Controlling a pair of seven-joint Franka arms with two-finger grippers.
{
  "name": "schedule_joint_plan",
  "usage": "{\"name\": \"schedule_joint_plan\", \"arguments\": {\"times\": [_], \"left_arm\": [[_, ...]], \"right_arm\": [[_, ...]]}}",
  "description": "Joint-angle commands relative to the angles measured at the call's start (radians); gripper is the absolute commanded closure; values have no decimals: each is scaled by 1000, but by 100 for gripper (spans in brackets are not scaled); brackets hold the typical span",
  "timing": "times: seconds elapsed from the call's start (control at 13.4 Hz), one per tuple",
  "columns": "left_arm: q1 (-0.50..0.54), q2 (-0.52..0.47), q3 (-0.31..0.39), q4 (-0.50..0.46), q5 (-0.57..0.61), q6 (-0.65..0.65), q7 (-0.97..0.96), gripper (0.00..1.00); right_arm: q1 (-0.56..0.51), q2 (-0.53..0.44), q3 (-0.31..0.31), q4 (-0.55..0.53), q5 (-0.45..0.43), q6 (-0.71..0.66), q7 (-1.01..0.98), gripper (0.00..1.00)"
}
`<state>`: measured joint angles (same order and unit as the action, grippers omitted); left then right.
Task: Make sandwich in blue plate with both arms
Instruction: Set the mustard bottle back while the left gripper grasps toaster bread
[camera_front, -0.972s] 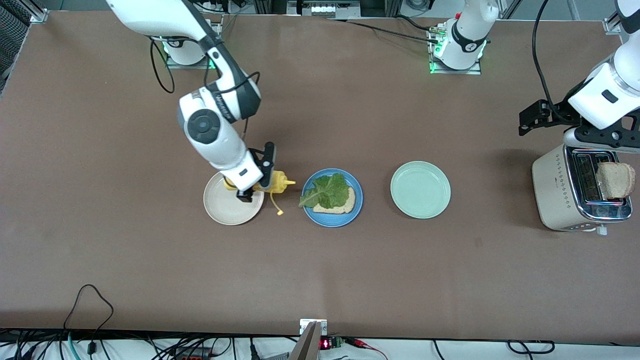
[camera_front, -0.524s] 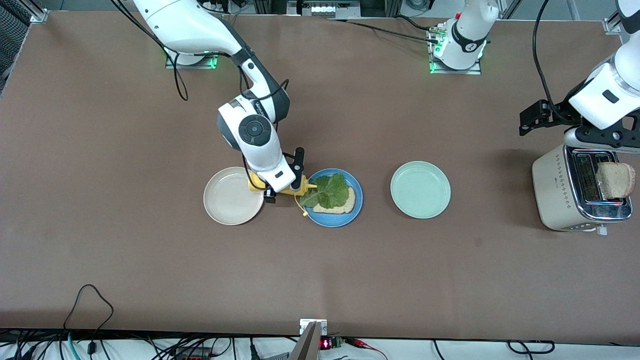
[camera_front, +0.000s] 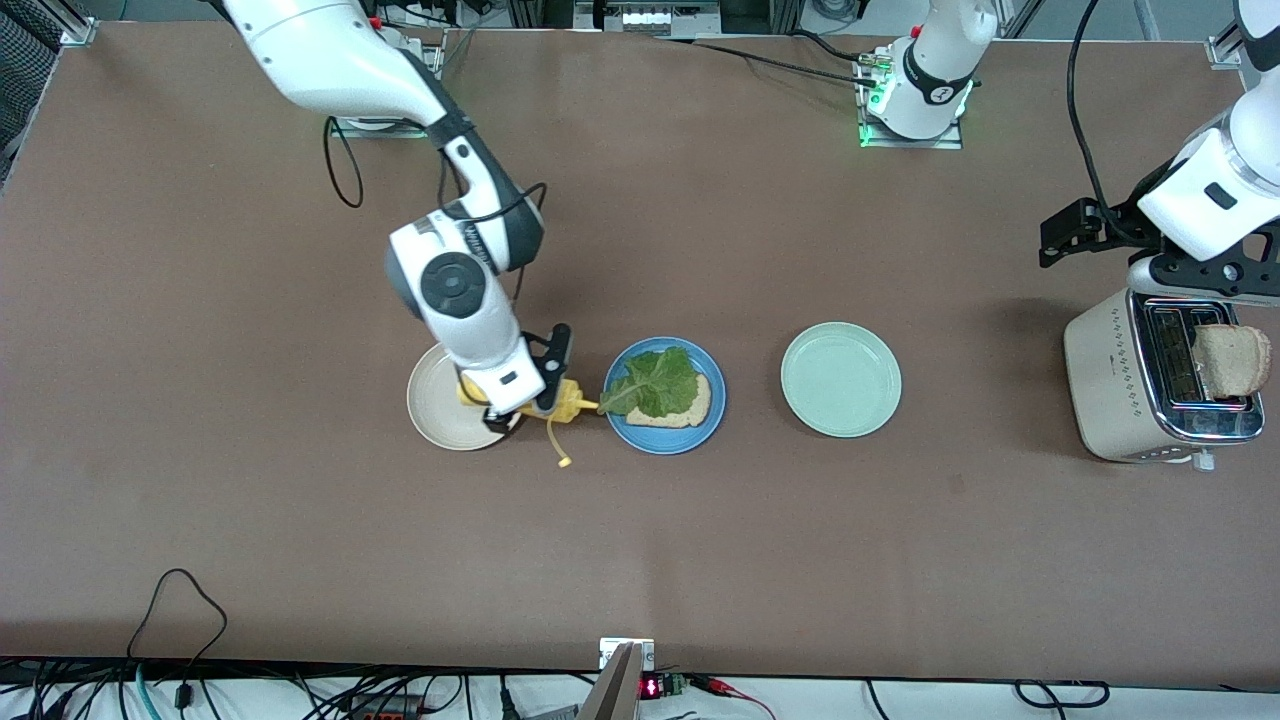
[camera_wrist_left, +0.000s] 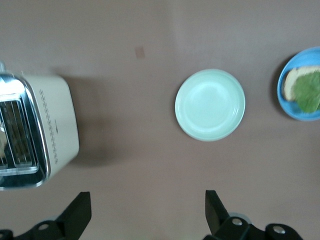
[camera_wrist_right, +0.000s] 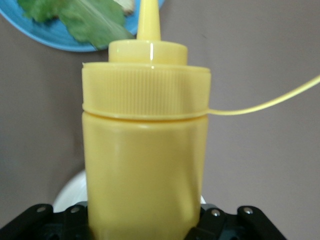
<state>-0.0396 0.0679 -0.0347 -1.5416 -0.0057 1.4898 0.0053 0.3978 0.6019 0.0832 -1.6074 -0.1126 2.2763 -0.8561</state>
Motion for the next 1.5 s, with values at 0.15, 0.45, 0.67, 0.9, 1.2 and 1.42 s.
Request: {"name": "schedule_joint_plan", "arguments": {"times": [0.15,0.45,0.67,0.9,1.2,1.42], "left_arm": [[69,52,9,28,-5,-169,4,0],[150,125,10,21,99,-169,7,0],[205,180,9,15,228,-91,114,0],[318,239,9,6,242,70,325,0],[424,312,4,6,228,257,533,0],[467,352,3,9,208,355,622,0]], "right_arm": [[-321,-166,142,-51,167,-181,-300,100],[-570,-183,142,-54,421,-331,-779,100],[-713,-159,142,-68,540,-397,-1045,100],[-842,-87,142,-75,690,-493,-1317,100],[-999,59,142,-62,786,-613,-1566,100],[-1070,192,144,-11,820,-691,-1664,100]]}}
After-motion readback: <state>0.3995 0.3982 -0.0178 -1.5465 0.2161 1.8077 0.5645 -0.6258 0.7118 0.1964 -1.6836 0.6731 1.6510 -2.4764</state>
